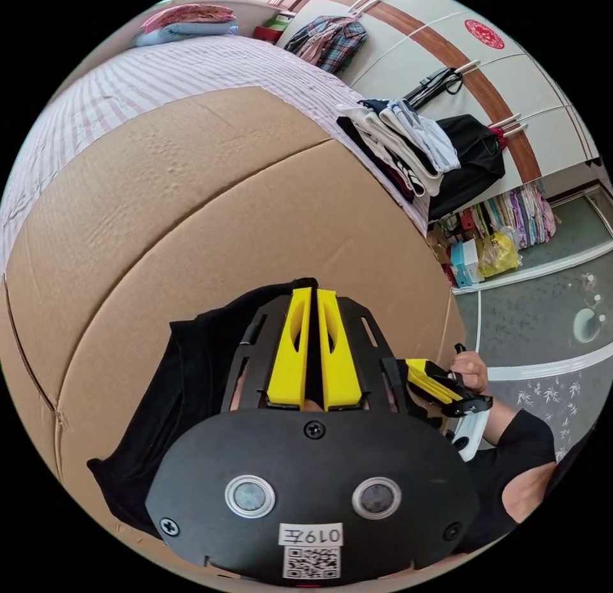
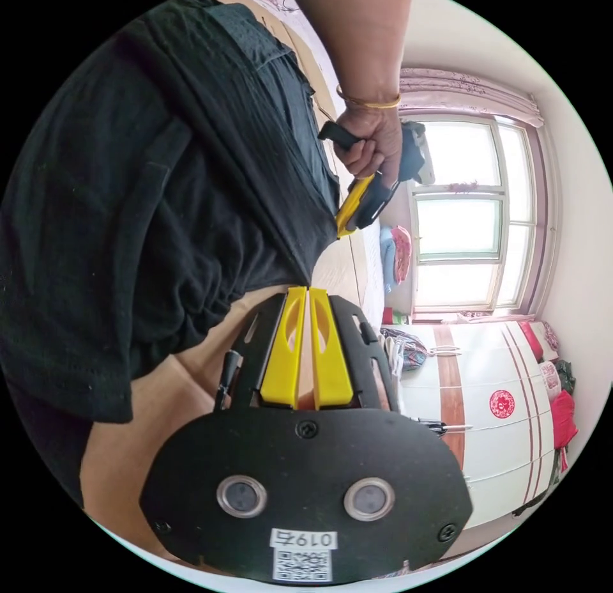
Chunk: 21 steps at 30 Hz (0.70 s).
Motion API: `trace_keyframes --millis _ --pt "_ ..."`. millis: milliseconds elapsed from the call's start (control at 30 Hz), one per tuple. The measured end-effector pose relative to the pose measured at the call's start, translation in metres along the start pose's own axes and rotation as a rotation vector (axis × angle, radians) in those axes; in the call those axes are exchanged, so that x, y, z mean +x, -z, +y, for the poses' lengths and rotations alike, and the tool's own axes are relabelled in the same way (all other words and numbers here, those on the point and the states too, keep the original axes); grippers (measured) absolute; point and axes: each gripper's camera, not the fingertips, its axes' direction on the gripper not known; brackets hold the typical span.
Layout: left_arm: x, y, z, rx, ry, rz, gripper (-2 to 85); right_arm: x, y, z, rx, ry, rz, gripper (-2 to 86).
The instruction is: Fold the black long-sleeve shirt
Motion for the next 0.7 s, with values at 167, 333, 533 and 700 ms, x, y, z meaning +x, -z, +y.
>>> trace_keyframes --millis 167,333,533,700 --pt "0.018 -0.011 0.009 -0.06 -0.021 0.005 1.5 0.005 -0.02 0.008 -0.004 0.05 0.039 -0.9" --pt "0.038 -0.019 0.024 -0.086 -0.059 -0.021 1.9 0.017 -0.041 0.023 -0.006 0.068 0.023 -0.8" --pt "0.049 -0.018 0.065 0.003 -0.049 -0.054 1.1 0.072 -0.073 0.067 0.002 -0.171 -0.111 -0.9" --pt "0.066 -0.008 0.123 0.172 -0.119 -0.005 1.2 0.148 -0.129 0.111 0.0 -0.557 -0.38 -0.9"
